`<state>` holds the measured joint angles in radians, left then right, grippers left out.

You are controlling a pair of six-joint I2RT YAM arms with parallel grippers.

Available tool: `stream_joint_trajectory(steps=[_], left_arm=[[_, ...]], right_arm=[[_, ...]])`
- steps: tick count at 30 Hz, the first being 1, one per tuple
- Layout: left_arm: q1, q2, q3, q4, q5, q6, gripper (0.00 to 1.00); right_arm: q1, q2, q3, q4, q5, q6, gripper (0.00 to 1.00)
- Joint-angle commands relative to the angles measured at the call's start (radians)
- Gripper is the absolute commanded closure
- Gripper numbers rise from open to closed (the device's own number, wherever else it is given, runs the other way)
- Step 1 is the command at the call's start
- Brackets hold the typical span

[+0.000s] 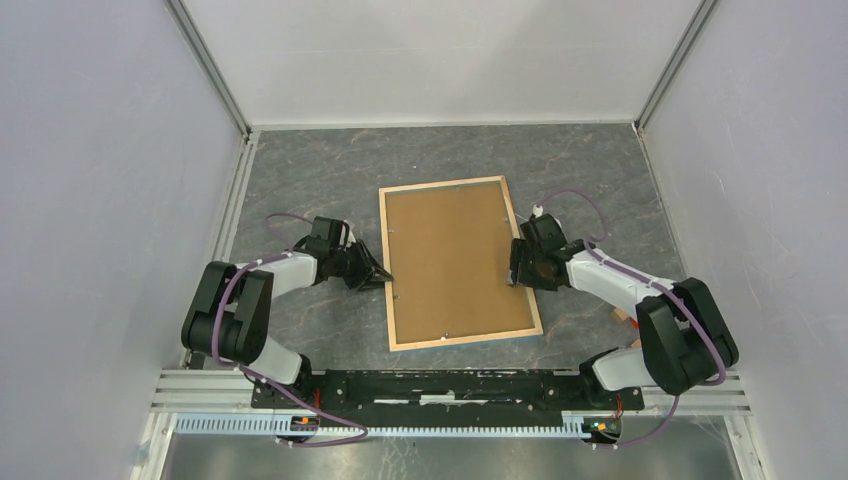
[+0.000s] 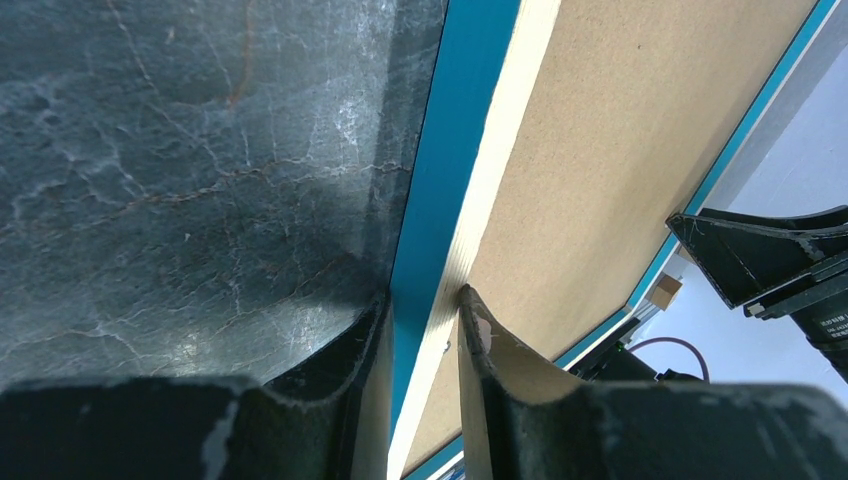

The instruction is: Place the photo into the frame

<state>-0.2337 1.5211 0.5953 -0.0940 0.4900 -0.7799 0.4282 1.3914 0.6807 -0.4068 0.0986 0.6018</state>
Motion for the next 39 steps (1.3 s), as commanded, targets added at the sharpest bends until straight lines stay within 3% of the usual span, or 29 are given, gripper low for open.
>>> stream_joint_trajectory(steps=[1,10,17,28,39], left_arm=[[-0.007,0.003,-0.028,-0.053,-0.050,-0.012,0.98],[-0.007,0.014,-0.021,-0.050,-0.054,-0.012,0.98],[-0.008,0.027,-0.012,-0.057,-0.046,-0.011,0.98],[-0.007,0.021,-0.011,-0.068,-0.051,-0.011,0.98],[-0.007,0.007,0.008,-0.100,-0.061,-0.008,0.98]], right_arm=[[0.024,0.038,0.023,-0.043,0.076,-0.002,0.34],[0.036,-0.030,-0.041,-0.037,0.056,-0.058,0.48],[0.036,0.008,-0.003,-0.025,0.079,-0.203,0.62],[0.036,0.046,0.025,-0.001,0.044,-0.435,1.00],[0.036,0.042,0.021,0.064,0.041,-0.579,1.00]])
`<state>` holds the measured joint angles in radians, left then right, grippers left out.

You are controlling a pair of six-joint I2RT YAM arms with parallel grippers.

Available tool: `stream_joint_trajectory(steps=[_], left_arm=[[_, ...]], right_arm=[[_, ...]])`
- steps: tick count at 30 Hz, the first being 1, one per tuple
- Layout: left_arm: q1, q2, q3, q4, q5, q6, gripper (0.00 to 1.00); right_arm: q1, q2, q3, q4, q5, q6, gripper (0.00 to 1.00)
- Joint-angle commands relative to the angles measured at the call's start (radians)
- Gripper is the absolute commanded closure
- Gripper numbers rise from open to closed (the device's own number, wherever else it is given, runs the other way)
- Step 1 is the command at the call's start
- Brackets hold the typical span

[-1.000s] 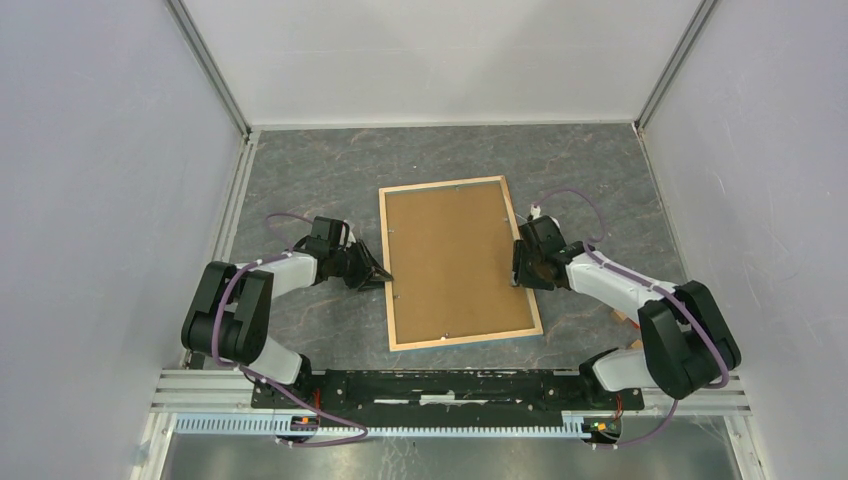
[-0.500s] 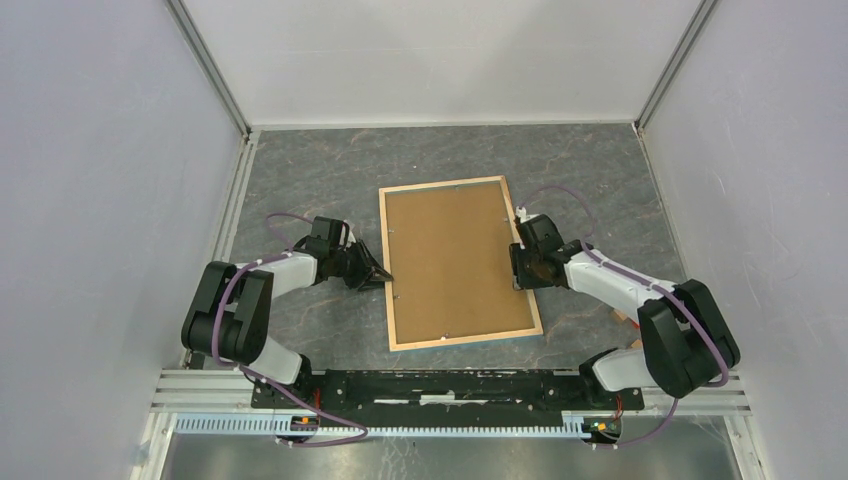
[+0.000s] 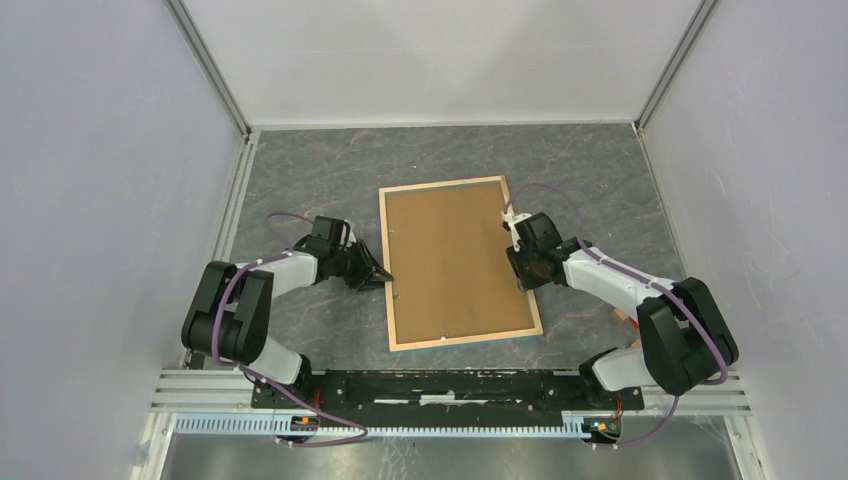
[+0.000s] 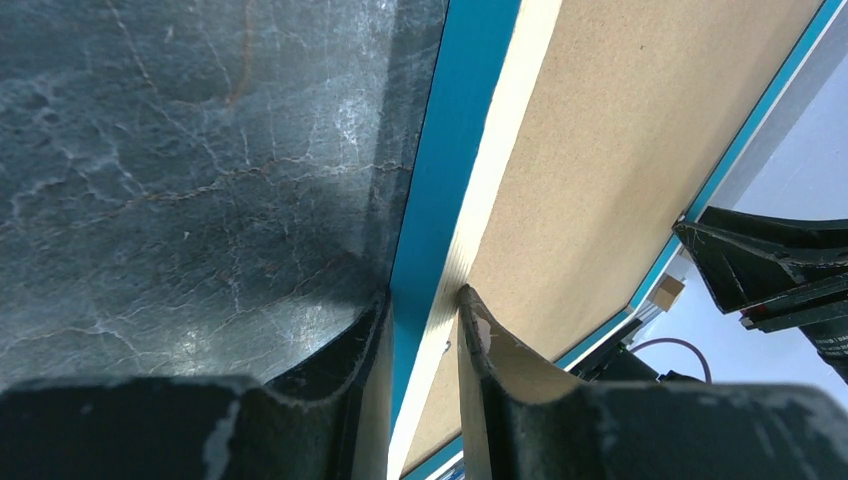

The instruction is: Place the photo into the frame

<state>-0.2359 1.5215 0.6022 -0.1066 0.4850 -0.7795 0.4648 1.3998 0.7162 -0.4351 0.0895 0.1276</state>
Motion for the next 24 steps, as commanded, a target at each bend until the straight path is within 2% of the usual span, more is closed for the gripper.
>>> stream_joint_trajectory(steps=[1,14,19,20,22,24], left_arm=[[-0.005,0.006,0.001,-0.088,-0.055,-0.009,0.98],[-0.005,0.003,0.002,-0.094,-0.059,-0.001,0.98],[-0.005,-0.006,-0.004,-0.096,-0.061,-0.001,0.98],[-0.005,-0.008,-0.007,-0.096,-0.064,-0.001,0.98],[-0.005,-0.019,-0.016,-0.095,-0.067,-0.001,0.98],[-0.005,-0.027,-0.022,-0.095,-0.068,-0.001,0.98]], right_arm=[[-0.001,0.032,-0.017,0.103,0.037,-0.114,1.00],[0.023,0.090,-0.011,0.147,-0.054,-0.189,1.00],[0.023,0.057,-0.009,0.142,-0.040,-0.140,0.99],[0.024,0.043,0.005,0.125,-0.054,-0.130,0.91],[0.023,0.003,0.025,0.088,-0.076,-0.093,0.63],[0.023,-0.035,0.032,0.072,-0.083,-0.058,0.41]])
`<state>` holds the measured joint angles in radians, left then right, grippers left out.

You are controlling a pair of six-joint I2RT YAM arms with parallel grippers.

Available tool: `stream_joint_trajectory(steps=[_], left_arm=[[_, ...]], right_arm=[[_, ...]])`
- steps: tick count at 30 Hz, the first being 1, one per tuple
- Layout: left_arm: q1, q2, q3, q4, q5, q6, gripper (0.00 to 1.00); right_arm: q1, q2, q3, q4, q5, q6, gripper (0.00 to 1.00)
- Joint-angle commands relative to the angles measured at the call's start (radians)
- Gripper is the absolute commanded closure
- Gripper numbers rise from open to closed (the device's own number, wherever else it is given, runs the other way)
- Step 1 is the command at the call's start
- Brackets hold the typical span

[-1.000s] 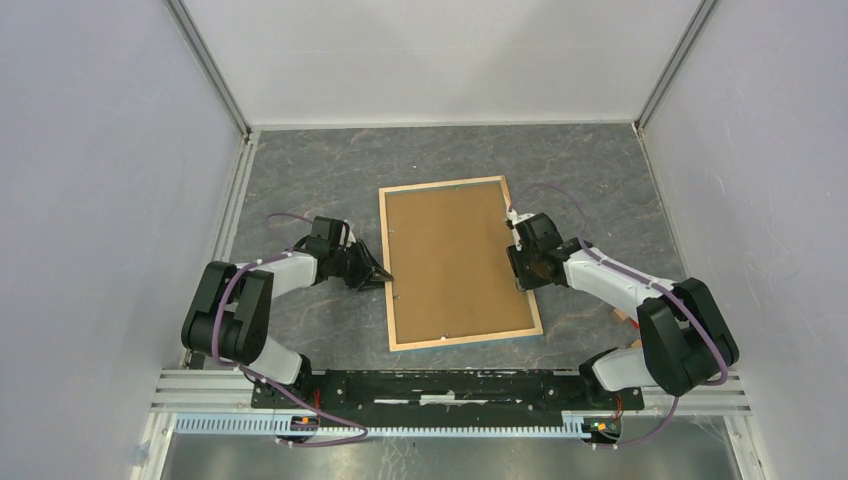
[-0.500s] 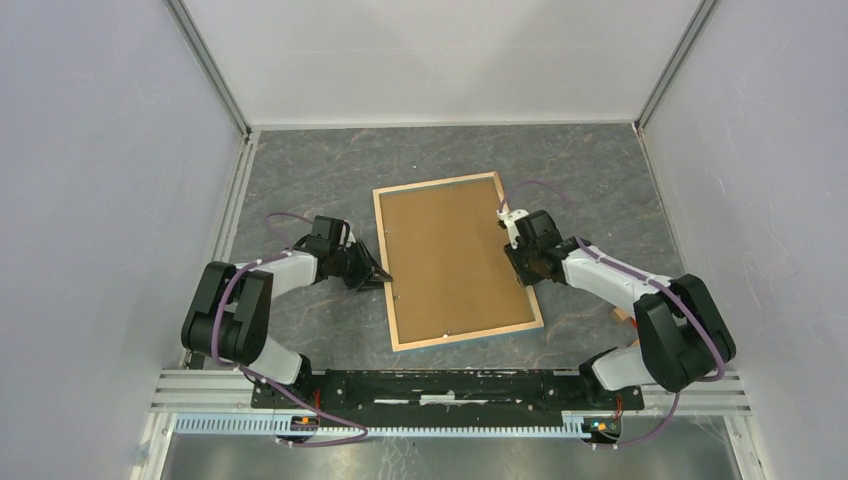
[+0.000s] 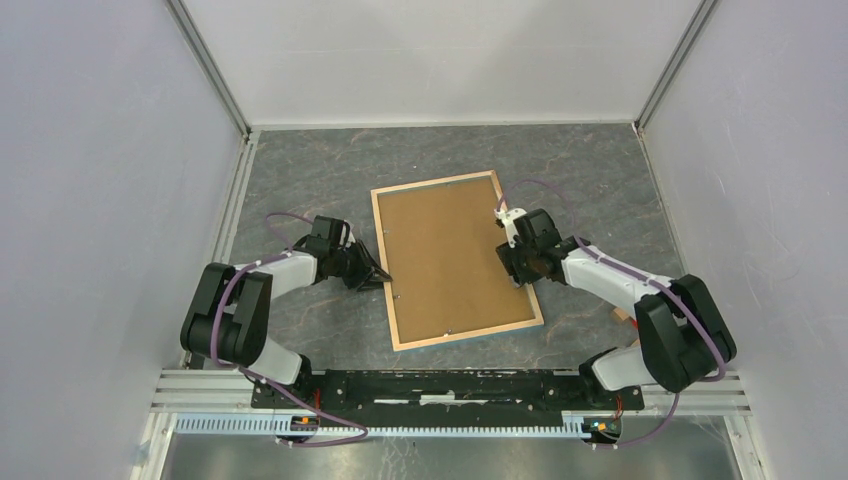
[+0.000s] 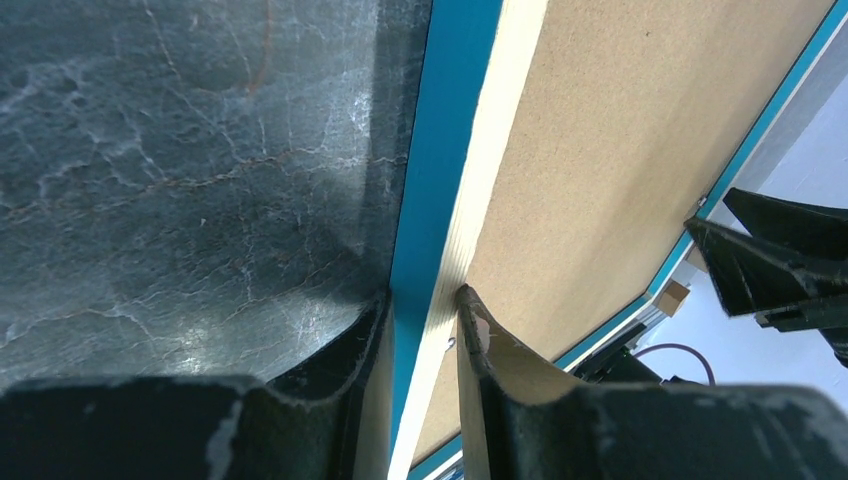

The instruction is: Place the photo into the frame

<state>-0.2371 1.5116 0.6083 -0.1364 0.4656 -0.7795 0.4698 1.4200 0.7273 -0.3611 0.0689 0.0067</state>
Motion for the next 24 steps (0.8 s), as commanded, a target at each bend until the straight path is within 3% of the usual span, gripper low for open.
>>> stream_joint_trajectory(steps=[1,3,8,13,17,21,24], left_arm=[[-0.004,-0.020,-0.030,-0.066,-0.049,-0.001,0.98],[-0.004,-0.025,-0.034,-0.066,-0.048,-0.001,0.98],[-0.003,-0.047,-0.041,-0.071,-0.045,-0.007,0.98],[-0.004,-0.078,-0.071,-0.068,-0.050,-0.018,0.98],[-0.012,-0.082,-0.104,-0.035,-0.015,-0.041,0.98],[-0.081,-0.141,-0.157,0.004,-0.012,-0.110,0.98],[-0.213,-0.235,-0.183,0.006,-0.107,-0.182,0.98]], right_arm=[[0.018,-0.067,0.022,-0.003,-0.060,0.076,0.34],[0.013,-0.070,0.025,0.000,-0.039,0.103,0.27],[-0.012,-0.018,0.043,0.003,0.014,0.176,0.26],[-0.063,0.036,0.025,0.134,-0.126,0.224,0.25],[-0.060,0.144,0.101,0.201,-0.242,0.238,0.27],[-0.028,0.262,0.230,0.224,-0.255,0.247,0.27],[-0.002,0.370,0.364,0.232,-0.249,0.255,0.28]])
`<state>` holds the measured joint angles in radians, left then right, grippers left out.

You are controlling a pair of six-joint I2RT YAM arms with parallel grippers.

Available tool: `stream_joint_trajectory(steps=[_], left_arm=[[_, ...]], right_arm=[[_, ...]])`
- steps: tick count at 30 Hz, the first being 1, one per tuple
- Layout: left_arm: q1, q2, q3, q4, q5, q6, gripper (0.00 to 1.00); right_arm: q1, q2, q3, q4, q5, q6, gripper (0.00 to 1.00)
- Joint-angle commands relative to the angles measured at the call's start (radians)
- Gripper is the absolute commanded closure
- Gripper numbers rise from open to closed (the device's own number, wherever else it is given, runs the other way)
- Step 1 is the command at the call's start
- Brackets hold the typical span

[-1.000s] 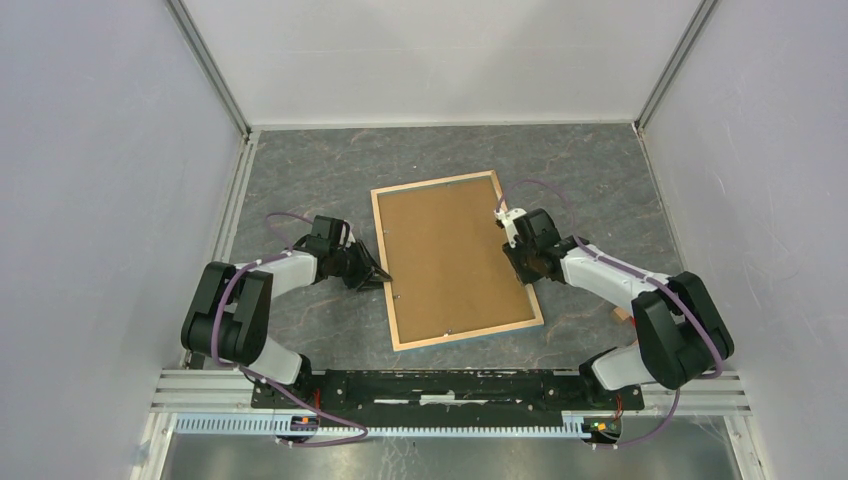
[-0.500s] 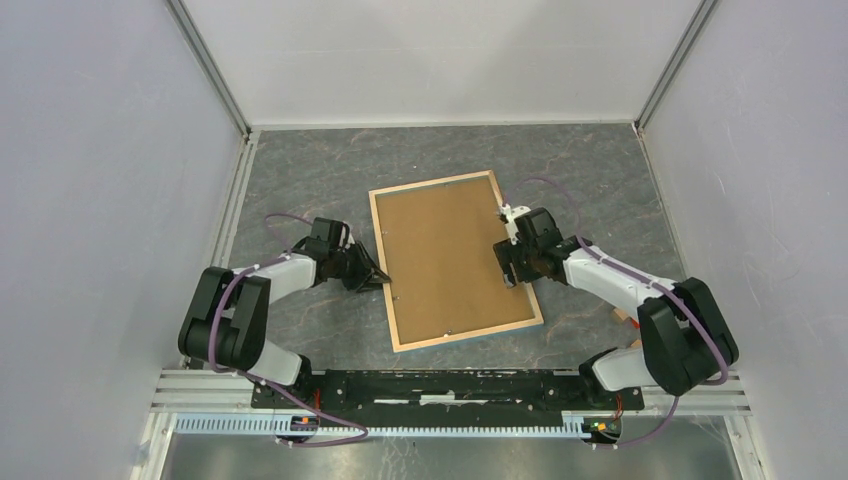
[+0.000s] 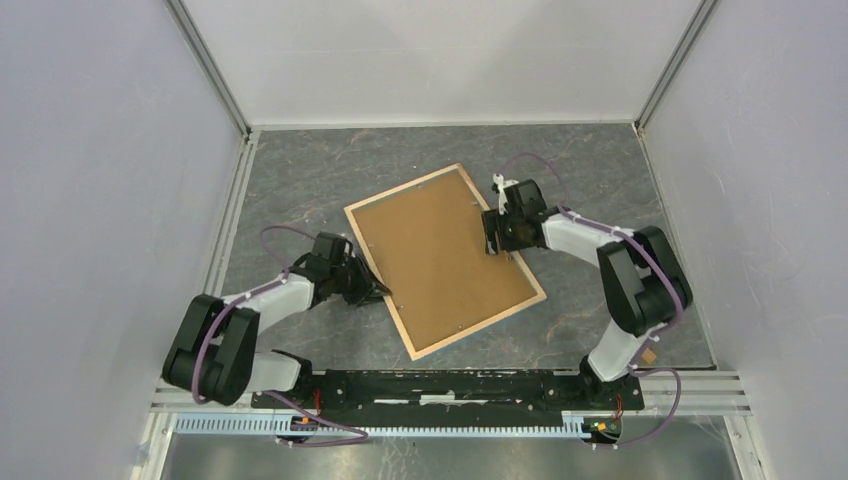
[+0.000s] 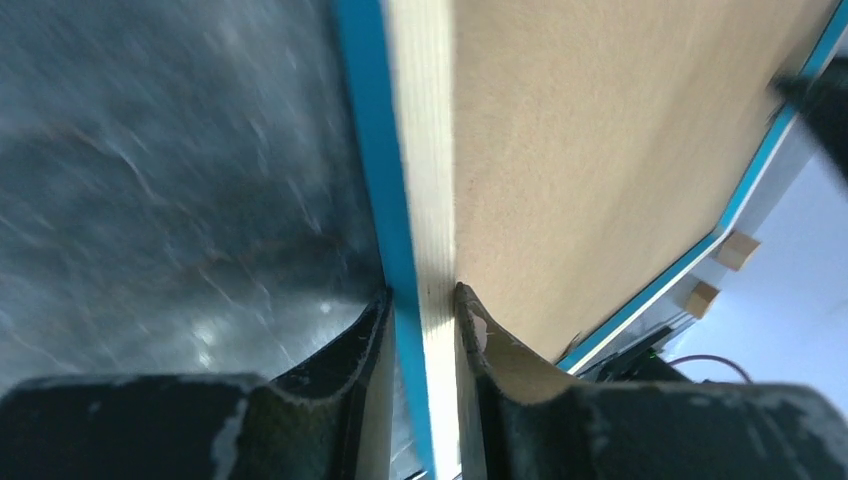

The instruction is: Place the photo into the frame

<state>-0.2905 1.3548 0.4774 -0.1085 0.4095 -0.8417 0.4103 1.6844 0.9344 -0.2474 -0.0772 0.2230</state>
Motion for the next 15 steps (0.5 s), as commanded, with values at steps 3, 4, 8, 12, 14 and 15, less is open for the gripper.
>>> stream_joint_trajectory(steps=[3,4,8,12,14,15], left_arm=[[-0.347,-0.130,-0.050,-0.013,-0.152,-0.202,0.94],[-0.408,-0.132,-0.047,0.001,-0.174,-0.234,0.93],[-0.571,-0.127,-0.036,0.095,-0.216,-0.288,0.73],[-0.616,-0.111,0.021,0.089,-0.161,-0.196,0.47],[-0.616,-0.139,0.035,0.063,-0.163,-0.156,0.35],[-0.616,-0.164,0.040,0.047,-0.169,-0.135,0.28]], right_arm=[[0.079,0.226,0.289,0.141,-0.124,0.055,0.28],[0.086,0.257,0.336,0.133,-0.128,0.056,0.28],[0.103,0.390,0.581,-0.009,-0.109,0.027,0.27],[0.101,0.379,0.681,-0.160,-0.010,-0.042,0.26],[0.099,0.325,0.658,-0.212,0.066,-0.073,0.25],[0.097,0.282,0.620,-0.224,0.100,-0.081,0.25]])
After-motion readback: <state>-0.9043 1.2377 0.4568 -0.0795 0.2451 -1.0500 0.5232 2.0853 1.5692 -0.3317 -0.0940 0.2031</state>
